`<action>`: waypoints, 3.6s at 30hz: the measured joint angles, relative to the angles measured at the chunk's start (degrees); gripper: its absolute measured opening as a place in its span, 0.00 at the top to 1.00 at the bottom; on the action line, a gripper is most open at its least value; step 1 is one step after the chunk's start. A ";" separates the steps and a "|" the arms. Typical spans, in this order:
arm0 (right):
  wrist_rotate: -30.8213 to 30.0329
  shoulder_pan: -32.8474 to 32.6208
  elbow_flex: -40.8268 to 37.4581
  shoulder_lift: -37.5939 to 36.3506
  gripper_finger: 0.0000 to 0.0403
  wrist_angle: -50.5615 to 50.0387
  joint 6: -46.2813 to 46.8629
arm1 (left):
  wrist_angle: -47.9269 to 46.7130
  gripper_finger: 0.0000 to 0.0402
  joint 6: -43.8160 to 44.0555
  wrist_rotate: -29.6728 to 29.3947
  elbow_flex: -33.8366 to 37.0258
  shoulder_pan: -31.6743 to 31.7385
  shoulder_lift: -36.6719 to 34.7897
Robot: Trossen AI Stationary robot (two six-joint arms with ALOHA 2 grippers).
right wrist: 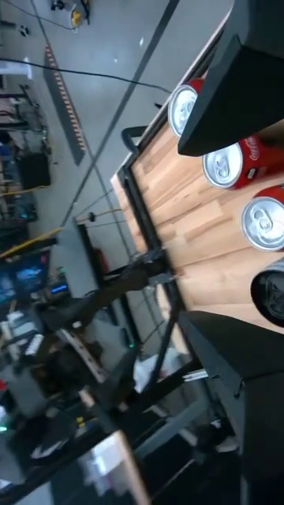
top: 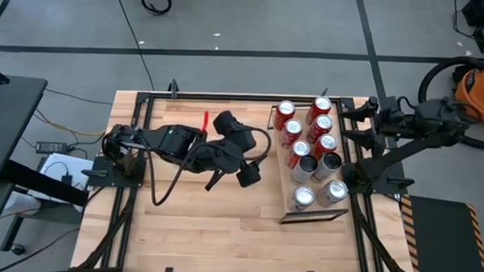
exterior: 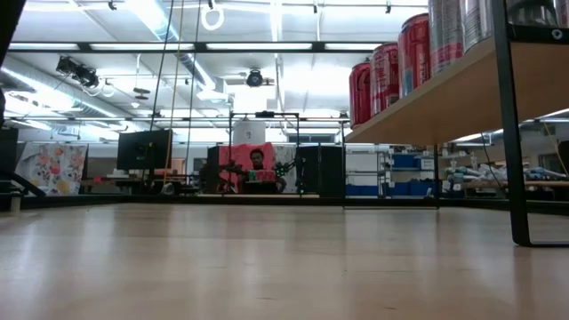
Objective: Place canned beverage on shelf
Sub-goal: Return to Home Position
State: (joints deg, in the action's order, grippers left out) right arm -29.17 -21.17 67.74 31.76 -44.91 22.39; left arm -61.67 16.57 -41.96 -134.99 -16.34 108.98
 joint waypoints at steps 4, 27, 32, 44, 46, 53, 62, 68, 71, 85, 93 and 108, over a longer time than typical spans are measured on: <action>-1.39 -0.01 -3.62 -4.00 0.14 3.04 0.02 | -1.94 0.01 0.68 -0.45 1.45 -0.64 -0.16; -3.83 -0.01 -13.34 -18.05 0.14 3.31 5.69 | 10.85 0.01 14.11 -2.16 34.00 -1.54 -20.17; -3.45 0.00 -15.06 -20.98 0.14 5.66 6.07 | 19.31 0.01 16.22 -2.02 43.60 -1.47 -26.32; -2.31 0.00 -21.62 -29.00 0.14 12.86 5.05 | 33.42 0.01 24.54 -2.23 64.16 -1.28 -38.36; -2.31 0.00 -22.99 -30.72 0.14 14.22 5.11 | 35.06 0.01 26.45 -2.32 67.51 -1.10 -39.89; -3.46 0.00 -26.08 -31.54 0.14 16.79 4.85 | 45.70 0.01 31.24 -3.05 80.07 -0.68 -45.46; -2.83 0.00 -26.29 -31.55 0.14 16.46 5.51 | 48.61 0.01 36.48 -3.26 92.34 1.68 -54.92; -3.69 0.00 -26.29 -31.55 0.14 16.33 5.25 | 48.63 0.01 39.10 -4.26 98.73 3.44 -61.06; -4.29 0.00 -26.29 -31.54 0.14 16.33 4.99 | 48.52 0.01 40.62 -4.88 101.56 3.97 -63.50; -4.28 0.00 -26.29 -31.55 0.14 16.59 5.94 | 48.60 0.01 53.28 -5.96 113.53 3.87 -71.67; -4.32 0.00 -26.29 -31.55 0.14 16.57 5.95 | 50.66 0.01 56.58 -5.04 118.46 3.47 -76.59; -2.09 0.00 -26.69 -31.55 0.14 14.34 7.04 | 48.09 0.01 65.60 -4.29 124.85 2.57 -81.78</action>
State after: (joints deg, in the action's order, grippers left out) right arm -31.27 -21.17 41.05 0.21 -30.57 29.43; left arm -13.58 82.17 -46.26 -10.14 -13.76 27.20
